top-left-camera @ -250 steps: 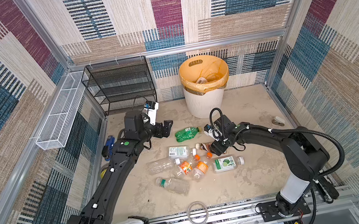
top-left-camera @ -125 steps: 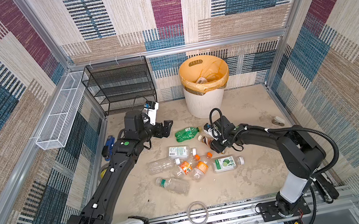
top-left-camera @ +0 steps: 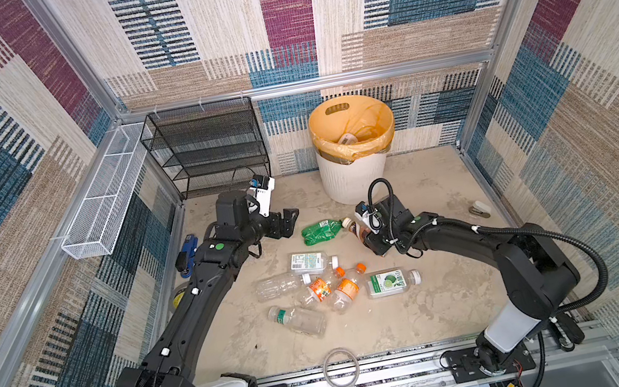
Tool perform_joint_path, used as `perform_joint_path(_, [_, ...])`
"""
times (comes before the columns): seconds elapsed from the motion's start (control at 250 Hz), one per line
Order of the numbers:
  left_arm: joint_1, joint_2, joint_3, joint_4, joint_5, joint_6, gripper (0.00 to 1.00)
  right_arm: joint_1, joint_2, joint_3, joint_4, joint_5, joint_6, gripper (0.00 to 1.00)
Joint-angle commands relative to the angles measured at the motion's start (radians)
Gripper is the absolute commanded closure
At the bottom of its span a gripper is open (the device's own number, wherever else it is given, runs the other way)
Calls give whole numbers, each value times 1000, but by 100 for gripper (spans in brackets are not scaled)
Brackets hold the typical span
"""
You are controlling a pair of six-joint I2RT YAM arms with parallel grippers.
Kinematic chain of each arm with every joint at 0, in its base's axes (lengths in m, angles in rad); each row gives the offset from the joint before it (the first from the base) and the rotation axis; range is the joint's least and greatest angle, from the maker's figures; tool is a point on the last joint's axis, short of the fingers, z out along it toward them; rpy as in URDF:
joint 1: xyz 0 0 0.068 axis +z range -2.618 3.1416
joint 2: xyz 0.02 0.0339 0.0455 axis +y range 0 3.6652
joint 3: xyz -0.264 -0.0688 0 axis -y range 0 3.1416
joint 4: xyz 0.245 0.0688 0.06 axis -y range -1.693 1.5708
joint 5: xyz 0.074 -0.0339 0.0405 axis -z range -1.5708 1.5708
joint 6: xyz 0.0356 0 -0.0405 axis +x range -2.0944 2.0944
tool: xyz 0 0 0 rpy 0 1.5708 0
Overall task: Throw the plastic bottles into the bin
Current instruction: 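Close right gripper around the brown coffee bottle, then lift coffee bottle over the bin and open right gripper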
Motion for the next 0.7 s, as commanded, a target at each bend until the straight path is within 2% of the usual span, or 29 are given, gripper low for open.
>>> perform_joint_path(0.0, [2, -1, -9, 15, 22, -18, 9, -30, -77, -19, 108, 9, 76, 48])
perform_joint_path(0.172, [2, 15, -11, 23, 33, -23, 9, -112, -238, -100, 260, -56, 176, 49])
perform_joint_path(0.332, [2, 17, -18, 35, 37, -28, 9, -152, -403, -181, 425, -58, 221, 49])
perform_joint_path(0.484, [2, 9, -54, 84, 35, -33, 9, -154, -525, -211, 529, 10, 227, 49])
perform_joint_path(0.696, [3, -8, -101, 153, 62, -33, 9, -154, -726, -348, 837, 34, 161, 48])
